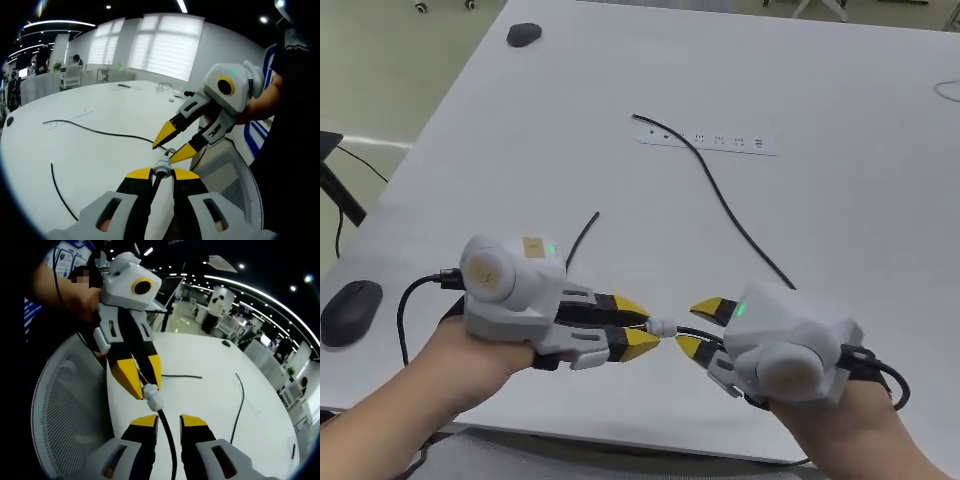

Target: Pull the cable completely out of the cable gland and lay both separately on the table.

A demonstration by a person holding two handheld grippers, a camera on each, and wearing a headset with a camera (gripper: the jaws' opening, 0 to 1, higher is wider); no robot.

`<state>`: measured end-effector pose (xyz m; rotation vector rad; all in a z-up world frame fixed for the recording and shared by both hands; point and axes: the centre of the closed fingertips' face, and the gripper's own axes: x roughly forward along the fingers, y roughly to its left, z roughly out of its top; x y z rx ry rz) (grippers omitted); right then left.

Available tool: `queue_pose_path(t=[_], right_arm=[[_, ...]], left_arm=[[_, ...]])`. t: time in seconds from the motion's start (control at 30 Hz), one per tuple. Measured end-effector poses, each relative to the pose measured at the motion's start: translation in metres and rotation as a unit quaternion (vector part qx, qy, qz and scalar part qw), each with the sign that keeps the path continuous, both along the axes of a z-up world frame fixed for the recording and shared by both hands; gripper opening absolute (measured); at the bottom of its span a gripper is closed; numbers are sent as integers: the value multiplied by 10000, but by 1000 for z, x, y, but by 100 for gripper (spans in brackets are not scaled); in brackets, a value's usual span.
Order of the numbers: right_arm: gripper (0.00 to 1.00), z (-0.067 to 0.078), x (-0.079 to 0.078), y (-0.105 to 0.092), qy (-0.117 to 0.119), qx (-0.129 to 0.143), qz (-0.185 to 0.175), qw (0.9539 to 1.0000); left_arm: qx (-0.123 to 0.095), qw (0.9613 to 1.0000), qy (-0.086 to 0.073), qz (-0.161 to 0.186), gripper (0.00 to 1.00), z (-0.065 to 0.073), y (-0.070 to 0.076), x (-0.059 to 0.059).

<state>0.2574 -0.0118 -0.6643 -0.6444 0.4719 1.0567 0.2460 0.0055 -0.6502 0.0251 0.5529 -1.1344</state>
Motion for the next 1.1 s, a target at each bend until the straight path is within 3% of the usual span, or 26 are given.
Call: queue_pose_path(t=[0.27,0.63,1.1], right_arm=[[2,-3,0,2,0,-48,100,9999],[1,-9,1,1,135,-17,48,9999],[0,-18,14,-9,575,104,-518,9969]], left_arm=[[-7,10000,-15,42,15,0,-1,4],[52,10000,-8,2,15,-4,-2,6],[44,10000,-50,56,15,-3,-3,14]])
